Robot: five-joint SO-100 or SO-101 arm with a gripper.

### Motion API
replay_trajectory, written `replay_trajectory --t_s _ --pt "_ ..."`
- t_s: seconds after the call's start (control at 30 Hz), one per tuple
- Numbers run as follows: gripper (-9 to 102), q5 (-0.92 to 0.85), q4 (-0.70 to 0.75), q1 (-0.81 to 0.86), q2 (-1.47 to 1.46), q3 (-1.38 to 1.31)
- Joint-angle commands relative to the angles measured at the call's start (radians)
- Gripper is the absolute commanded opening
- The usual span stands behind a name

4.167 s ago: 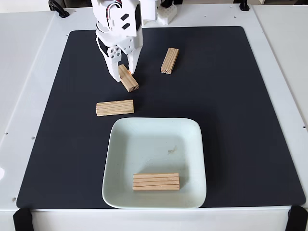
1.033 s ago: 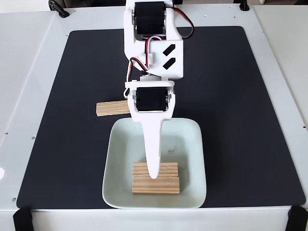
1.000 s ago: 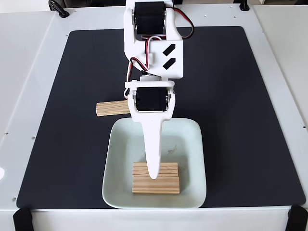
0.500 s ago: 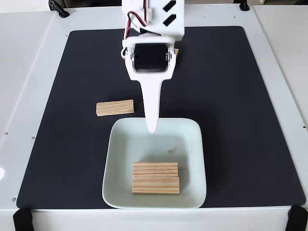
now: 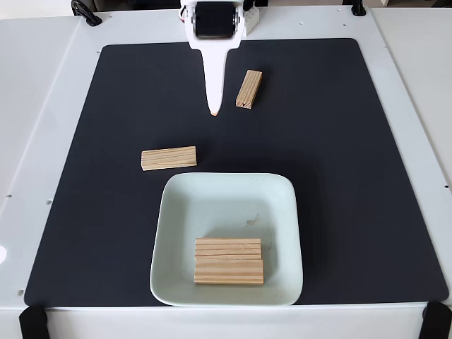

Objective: Pick up the wooden block and place them on the plate.

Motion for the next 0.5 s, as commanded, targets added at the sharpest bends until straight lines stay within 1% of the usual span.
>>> replay_trajectory --t_s 0.0,0.2,0.27,0.33,0.47 --pt "-1 -0.017 0.066 0.044 0.034 -0.025" --pt "-1 -0.017 0.319 0.118 -0.187 -0.319" --pt "-1 -0.017 0.379 0.14 -0.279 -0.436" --pt "-1 -0.018 0.408 0.156 -0.376 -0.535" --pt "-1 -0.023 0.41 0.181 -0.52 -0.681"
